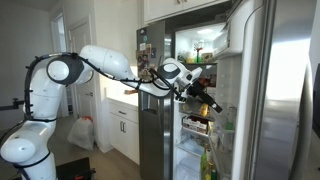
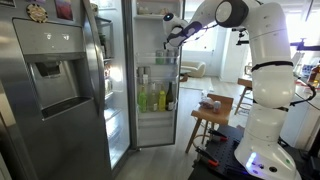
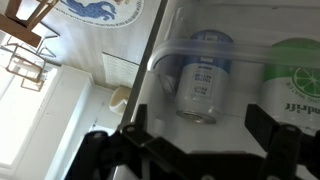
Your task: Pick the can on the right and move it to the left on the fridge door
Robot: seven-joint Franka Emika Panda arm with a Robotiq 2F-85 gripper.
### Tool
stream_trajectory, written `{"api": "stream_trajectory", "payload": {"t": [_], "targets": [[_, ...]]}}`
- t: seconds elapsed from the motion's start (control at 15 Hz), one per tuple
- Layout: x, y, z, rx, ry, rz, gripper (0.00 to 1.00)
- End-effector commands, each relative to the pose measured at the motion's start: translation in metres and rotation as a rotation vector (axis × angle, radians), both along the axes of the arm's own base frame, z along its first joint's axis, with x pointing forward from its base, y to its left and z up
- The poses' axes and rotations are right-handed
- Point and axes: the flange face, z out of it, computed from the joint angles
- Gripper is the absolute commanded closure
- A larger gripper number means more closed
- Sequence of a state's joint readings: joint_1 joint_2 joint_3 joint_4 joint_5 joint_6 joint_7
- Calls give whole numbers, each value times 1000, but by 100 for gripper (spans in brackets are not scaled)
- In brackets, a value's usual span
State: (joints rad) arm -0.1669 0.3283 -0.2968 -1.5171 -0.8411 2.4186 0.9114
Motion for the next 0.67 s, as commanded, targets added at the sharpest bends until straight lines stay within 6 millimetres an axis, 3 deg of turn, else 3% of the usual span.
{"api": "stream_trajectory", "payload": {"t": [0.0, 0.6], "targets": [[7, -13, 4, -28, -48, -4, 0], [20, -28, -8, -49, -85, -15, 0]]}}
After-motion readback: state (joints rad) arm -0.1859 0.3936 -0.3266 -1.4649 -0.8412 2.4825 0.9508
